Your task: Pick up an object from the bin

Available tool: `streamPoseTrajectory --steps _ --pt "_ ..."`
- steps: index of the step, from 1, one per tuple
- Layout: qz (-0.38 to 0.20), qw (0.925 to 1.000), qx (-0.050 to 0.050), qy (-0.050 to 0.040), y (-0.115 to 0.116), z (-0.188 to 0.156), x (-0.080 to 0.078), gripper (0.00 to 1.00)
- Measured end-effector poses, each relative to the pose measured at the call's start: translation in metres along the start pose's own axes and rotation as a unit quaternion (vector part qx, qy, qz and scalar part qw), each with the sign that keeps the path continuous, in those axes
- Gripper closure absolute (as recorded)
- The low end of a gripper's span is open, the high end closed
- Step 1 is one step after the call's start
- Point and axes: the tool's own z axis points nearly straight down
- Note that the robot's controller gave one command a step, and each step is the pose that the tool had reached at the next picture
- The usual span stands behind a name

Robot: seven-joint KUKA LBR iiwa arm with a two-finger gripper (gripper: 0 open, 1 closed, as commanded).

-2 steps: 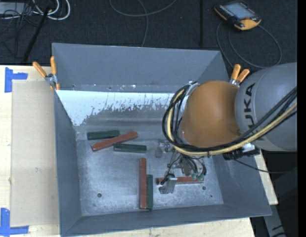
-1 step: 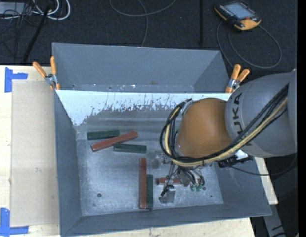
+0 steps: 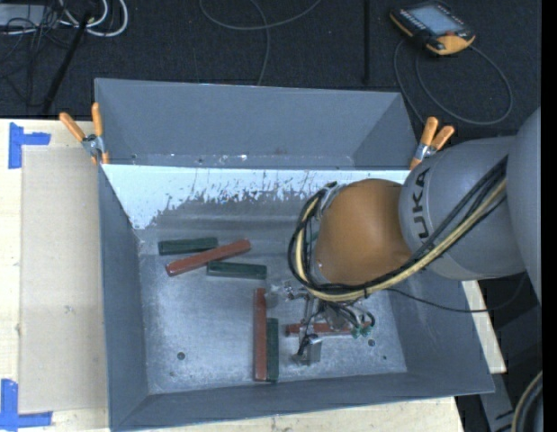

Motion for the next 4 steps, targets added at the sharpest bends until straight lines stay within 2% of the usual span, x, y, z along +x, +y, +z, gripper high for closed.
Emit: streamPoseTrajectory --steps 1,2,3,4 --pt "-0.201 0.9795 0.0 -0.0001 0.055 0.015 0.013 1.0" --pt "-0.201 0.9796 0.0 -0.0001 0.055 0.015 0.013 1.0" --pt "-0.198 0.9803 -0.001 0.0005 0.022 -0.078 -0.015 1.0" --pt "-0.197 0.9803 -0.001 0.0006 0.022 -0.078 -0.015 1.0"
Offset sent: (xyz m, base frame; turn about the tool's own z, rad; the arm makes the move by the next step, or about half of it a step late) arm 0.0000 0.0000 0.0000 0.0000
